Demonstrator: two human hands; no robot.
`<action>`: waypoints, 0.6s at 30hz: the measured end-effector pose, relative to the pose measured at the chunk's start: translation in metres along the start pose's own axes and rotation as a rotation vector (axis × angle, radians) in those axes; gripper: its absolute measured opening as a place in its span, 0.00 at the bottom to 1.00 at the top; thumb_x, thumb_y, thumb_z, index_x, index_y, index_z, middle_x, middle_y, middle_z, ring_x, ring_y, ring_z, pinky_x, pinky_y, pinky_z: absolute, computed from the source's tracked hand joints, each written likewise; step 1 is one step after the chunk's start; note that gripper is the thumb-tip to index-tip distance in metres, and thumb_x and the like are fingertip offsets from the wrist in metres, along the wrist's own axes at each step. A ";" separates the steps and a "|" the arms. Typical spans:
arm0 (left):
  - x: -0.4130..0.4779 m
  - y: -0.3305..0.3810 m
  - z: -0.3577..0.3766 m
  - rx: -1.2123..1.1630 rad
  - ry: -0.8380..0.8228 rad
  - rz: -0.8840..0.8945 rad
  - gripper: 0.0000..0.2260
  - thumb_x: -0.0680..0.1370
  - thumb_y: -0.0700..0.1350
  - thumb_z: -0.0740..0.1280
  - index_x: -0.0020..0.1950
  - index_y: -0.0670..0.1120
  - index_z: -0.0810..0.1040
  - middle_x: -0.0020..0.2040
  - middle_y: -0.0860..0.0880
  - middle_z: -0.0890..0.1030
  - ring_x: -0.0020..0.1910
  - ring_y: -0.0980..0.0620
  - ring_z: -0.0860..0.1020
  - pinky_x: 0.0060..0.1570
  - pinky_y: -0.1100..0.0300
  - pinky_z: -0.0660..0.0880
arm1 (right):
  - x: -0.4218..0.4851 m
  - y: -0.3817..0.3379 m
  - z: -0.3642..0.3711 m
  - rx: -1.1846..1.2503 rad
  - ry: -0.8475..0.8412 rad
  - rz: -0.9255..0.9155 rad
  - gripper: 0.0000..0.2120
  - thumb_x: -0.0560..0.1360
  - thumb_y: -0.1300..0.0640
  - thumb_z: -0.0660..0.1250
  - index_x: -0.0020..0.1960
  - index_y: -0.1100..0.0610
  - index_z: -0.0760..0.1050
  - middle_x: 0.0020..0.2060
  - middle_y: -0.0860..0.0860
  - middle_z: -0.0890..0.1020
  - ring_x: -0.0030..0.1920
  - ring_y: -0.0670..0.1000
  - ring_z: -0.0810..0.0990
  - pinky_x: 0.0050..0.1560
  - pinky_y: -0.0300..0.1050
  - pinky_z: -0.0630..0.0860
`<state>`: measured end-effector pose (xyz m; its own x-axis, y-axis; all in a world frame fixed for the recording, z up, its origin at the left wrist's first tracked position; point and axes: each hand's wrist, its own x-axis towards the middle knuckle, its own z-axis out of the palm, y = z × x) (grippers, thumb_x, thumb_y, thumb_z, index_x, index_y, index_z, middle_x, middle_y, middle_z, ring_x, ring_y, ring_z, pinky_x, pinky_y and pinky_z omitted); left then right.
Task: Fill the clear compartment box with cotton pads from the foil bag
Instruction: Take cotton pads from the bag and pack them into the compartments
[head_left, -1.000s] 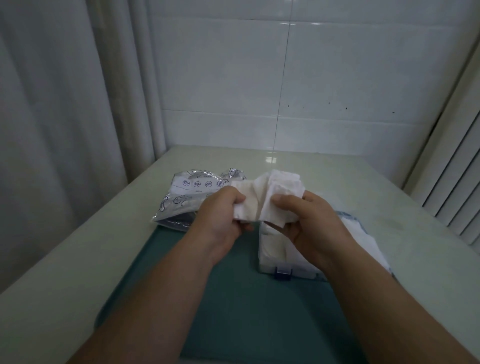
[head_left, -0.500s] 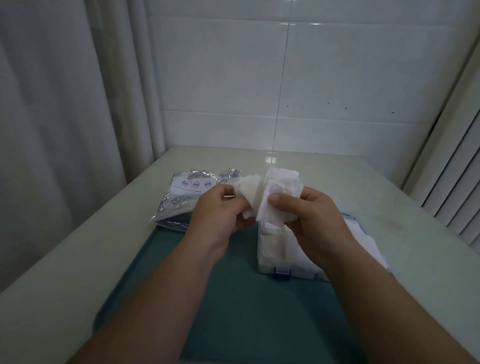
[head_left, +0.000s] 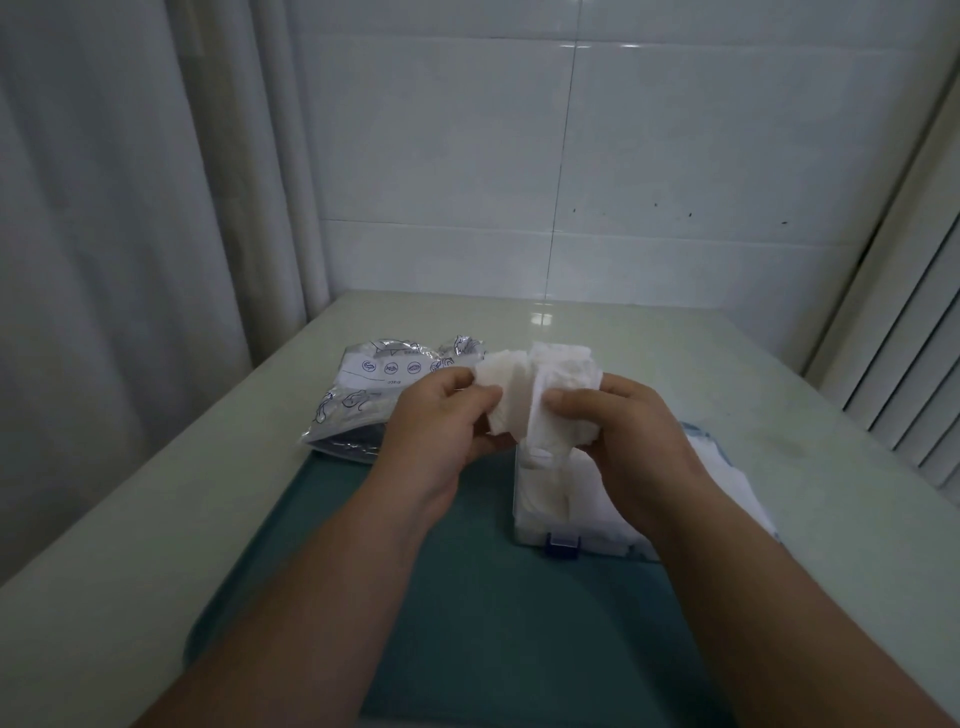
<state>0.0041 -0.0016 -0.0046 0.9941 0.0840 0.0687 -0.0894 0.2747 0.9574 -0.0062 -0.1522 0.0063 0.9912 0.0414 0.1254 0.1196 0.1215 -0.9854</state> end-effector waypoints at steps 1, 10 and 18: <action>0.001 -0.001 0.000 0.040 0.027 0.020 0.06 0.77 0.33 0.65 0.43 0.41 0.78 0.41 0.42 0.80 0.40 0.47 0.79 0.37 0.54 0.81 | 0.000 -0.001 -0.002 -0.026 -0.003 -0.015 0.07 0.72 0.66 0.68 0.46 0.59 0.83 0.42 0.54 0.86 0.48 0.57 0.83 0.56 0.57 0.78; 0.000 -0.003 -0.001 0.187 0.060 0.065 0.04 0.75 0.38 0.69 0.47 0.44 0.82 0.43 0.43 0.84 0.39 0.49 0.82 0.40 0.47 0.82 | 0.002 -0.003 -0.009 -0.155 -0.067 -0.081 0.13 0.71 0.62 0.72 0.55 0.57 0.78 0.43 0.51 0.86 0.44 0.51 0.85 0.45 0.44 0.82; -0.001 -0.003 0.000 0.194 -0.013 0.064 0.06 0.74 0.37 0.69 0.50 0.41 0.82 0.45 0.39 0.84 0.42 0.44 0.83 0.43 0.45 0.82 | 0.002 -0.001 -0.009 -0.325 -0.034 -0.125 0.07 0.73 0.58 0.72 0.51 0.50 0.82 0.41 0.45 0.86 0.41 0.44 0.84 0.38 0.34 0.79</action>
<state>0.0030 -0.0022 -0.0073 0.9876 0.0830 0.1335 -0.1402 0.0798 0.9869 -0.0040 -0.1612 0.0062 0.9660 0.0800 0.2459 0.2571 -0.1940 -0.9467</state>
